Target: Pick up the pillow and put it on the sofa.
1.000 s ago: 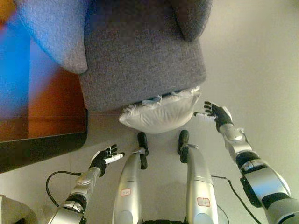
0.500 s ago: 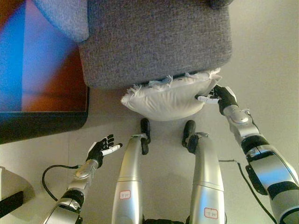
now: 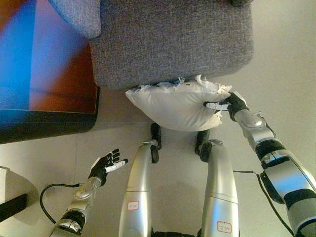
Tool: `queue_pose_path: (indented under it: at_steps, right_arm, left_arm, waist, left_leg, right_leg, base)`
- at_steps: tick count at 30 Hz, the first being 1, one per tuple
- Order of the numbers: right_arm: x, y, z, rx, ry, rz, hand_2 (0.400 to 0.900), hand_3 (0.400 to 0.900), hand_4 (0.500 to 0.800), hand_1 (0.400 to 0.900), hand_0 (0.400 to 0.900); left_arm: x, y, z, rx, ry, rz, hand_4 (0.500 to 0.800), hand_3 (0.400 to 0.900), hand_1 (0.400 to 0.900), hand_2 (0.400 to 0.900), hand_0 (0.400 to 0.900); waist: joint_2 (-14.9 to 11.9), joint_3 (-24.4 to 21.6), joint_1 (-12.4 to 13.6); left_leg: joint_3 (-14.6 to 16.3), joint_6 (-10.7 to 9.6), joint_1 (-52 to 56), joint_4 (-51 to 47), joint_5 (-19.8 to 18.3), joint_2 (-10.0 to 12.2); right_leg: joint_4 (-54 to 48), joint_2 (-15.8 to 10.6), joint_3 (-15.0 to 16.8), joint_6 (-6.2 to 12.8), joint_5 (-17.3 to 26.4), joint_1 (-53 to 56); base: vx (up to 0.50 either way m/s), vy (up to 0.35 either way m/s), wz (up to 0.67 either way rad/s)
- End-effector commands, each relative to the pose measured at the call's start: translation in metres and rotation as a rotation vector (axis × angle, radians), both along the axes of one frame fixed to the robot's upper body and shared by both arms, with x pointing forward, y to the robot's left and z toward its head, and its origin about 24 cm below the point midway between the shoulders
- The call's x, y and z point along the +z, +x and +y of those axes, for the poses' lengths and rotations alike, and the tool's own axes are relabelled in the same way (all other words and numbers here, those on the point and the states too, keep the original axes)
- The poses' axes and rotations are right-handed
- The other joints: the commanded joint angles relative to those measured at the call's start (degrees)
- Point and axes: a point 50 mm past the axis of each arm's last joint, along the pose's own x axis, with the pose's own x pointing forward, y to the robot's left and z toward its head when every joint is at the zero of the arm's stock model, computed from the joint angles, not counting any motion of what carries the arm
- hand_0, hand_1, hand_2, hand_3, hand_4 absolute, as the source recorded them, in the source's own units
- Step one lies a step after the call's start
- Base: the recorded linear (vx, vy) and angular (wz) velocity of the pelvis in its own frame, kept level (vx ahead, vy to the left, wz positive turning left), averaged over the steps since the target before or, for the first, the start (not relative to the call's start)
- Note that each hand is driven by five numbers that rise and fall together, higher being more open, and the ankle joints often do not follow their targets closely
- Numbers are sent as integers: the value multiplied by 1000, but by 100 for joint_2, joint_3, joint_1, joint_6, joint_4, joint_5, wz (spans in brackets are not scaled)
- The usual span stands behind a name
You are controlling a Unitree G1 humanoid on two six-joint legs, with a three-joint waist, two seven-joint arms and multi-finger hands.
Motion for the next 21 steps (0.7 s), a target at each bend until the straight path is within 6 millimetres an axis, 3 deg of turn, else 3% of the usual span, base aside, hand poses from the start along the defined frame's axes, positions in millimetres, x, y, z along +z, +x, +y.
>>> queue_pose_path:
  at_steps: [1,12,18,19,21]
  right_arm:
    - [68,11,-2,49,-10,-216,400,400,500,400,400]
    - [67,9,-9,27,-28,-217,400,400,500,400,400]
    - [47,5,-14,3,-66,-174,400,400,500,400,400]
    - [44,4,-14,1,-78,-168,400,400,500,400,400]
    - [35,3,-13,-5,-91,-142,400,400,500,400,400]
  left_arm:
    - [0,-18,21,80,-20,-30,800,900,900,900,900]
    - [3,-18,23,65,-13,-36,800,900,900,900,900]
    - [4,-15,26,63,11,-24,800,900,900,900,900]
    - [5,-14,26,61,19,-21,800,900,900,900,900]
    - [5,-13,28,56,34,-3,800,900,900,900,900]
  waist:
    - [481,10,-92]
    - [418,10,-65]
    - [235,10,-61]
    - [187,10,-58]
    - [101,10,-45]
  left_leg:
    - [426,185,349,535,-818,-90]
    - [432,122,623,268,-723,-14]
    - [442,55,1323,-300,-593,56]
    - [481,95,1434,-565,-333,65]
    - [470,73,1806,-852,-262,50]
  right_leg:
    - [-361,143,91,218,-173,441]
    - [-717,166,50,260,-98,795]
    - [-1380,168,-71,339,-26,1595]
    - [-1664,158,-151,298,218,1729]
    - [-1957,161,-211,324,270,2128]
  base:
    - [-4,-4,4]
    - [-2,-2,1]
    - [-32,-25,-4]
    - [-112,-28,-5]
    - [-60,-22,-6]
